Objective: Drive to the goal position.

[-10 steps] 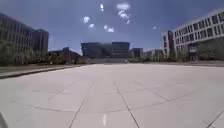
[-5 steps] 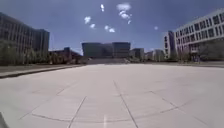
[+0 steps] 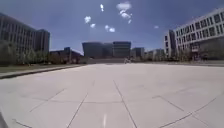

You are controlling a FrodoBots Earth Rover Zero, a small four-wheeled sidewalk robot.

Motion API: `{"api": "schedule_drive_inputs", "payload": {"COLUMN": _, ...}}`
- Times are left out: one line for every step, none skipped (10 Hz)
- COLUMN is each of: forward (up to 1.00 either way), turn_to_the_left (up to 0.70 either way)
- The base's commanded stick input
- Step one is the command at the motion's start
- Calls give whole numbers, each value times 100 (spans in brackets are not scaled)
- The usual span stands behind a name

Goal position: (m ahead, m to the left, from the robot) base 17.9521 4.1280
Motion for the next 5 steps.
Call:
{"api": "schedule_drive_inputs", "payload": {"forward": 50, "turn_to_the_left": 0}}
{"api": "schedule_drive_inputs", "payload": {"forward": 50, "turn_to_the_left": 0}}
{"api": "schedule_drive_inputs", "payload": {"forward": 50, "turn_to_the_left": 0}}
{"api": "schedule_drive_inputs", "payload": {"forward": 50, "turn_to_the_left": 0}}
{"api": "schedule_drive_inputs", "payload": {"forward": 50, "turn_to_the_left": 0}}
